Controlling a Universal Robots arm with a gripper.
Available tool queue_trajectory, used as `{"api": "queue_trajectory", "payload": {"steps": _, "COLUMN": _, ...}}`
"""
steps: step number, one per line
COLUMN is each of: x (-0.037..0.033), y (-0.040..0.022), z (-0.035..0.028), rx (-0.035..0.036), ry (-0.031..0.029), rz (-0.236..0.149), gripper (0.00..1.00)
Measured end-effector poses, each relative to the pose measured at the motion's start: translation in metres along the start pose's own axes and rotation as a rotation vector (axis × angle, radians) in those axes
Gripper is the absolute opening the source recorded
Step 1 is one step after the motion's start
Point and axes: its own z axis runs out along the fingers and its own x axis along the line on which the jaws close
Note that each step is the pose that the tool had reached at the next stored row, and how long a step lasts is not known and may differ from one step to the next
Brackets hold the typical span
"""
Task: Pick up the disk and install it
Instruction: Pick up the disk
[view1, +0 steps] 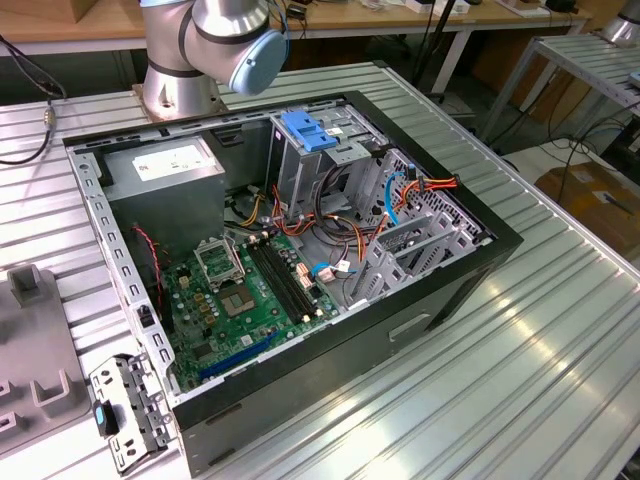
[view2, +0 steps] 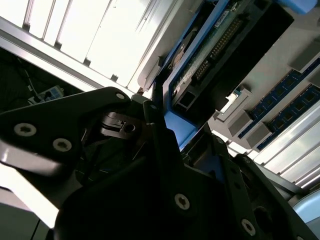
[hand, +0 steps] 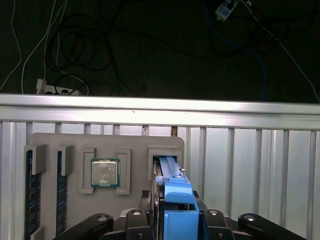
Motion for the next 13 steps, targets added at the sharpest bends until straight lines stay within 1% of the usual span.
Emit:
{"api": "queue_trajectory", "payload": {"steps": 6, "x": 0.0, "y": 0.0, "z": 0.0013, "rx": 0.0002, "ry": 0.0007, "rz": 0.0, "gripper": 0.43}}
{"api": "queue_trajectory", "payload": {"steps": 9, "x": 0.0, "y": 0.0, "z": 0.0014, "rx": 0.0046, "ry": 0.0048, "rz": 0.0, "gripper": 0.43}}
{"api": "queue_trajectory", "payload": {"steps": 11, "x": 0.0, "y": 0.0, "z": 0.0013, "rx": 0.0055, "ry": 0.0071, "rz": 0.0, "gripper": 0.43}}
{"api": "queue_trajectory", "payload": {"steps": 13, "x": 0.0, "y": 0.0, "z": 0.0012, "rx": 0.0053, "ry": 0.0078, "rz": 0.0, "gripper": 0.43}}
